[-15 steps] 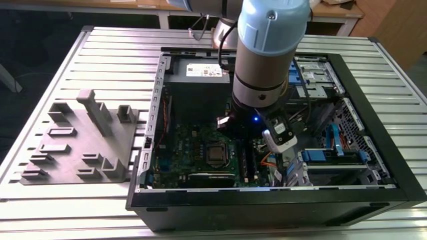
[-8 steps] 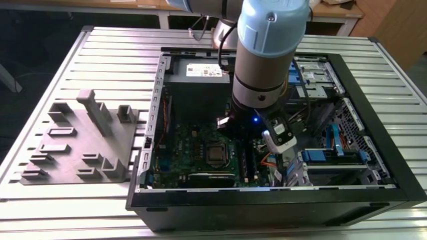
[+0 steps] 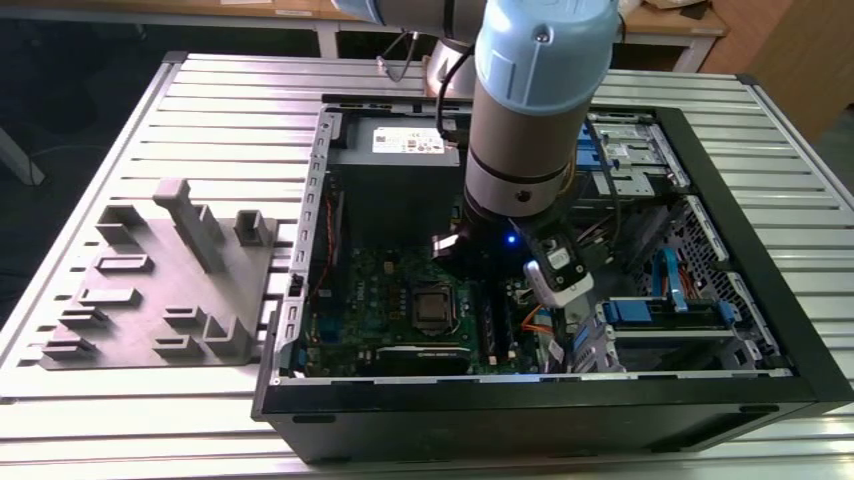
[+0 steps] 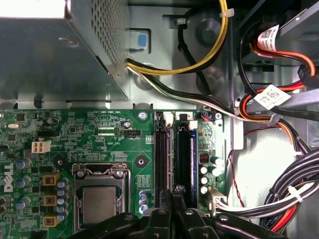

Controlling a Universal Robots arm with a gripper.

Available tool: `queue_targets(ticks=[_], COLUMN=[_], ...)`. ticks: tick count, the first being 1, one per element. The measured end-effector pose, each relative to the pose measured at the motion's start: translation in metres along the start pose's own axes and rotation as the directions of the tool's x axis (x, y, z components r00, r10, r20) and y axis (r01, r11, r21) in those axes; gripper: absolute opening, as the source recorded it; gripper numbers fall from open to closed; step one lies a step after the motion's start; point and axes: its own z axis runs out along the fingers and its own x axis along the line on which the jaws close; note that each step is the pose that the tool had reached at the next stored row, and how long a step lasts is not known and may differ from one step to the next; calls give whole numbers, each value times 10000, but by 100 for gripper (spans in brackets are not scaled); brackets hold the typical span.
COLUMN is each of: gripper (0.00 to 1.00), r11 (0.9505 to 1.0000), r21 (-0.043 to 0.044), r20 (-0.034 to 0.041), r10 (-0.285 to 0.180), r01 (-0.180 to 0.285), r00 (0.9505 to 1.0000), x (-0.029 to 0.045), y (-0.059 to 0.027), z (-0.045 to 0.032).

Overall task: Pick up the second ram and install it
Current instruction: 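Insert the second ram into the second slot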

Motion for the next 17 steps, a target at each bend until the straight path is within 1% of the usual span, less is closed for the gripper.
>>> queue_targets(ticks=[1,2,3,6,9,13,17], gripper=[16,16,23,23,23,23,23], r11=[10000,10000,10000,10000,10000,10000,10000], r21=[-2,-2,-3,-2,-3,-1,-2], r20=[0,0,0,0,0,-1,0], r10=[0,0,0,0,0,0,0], r01=[0,0,0,0,0,0,0], r00=[10000,10000,10000,10000,10000,10000,10000], x=[0,0,0,-1,-5,-12,-16], y=[0,1,1,1,5,10,14], z=[1,1,1,-11,-91,-218,-287])
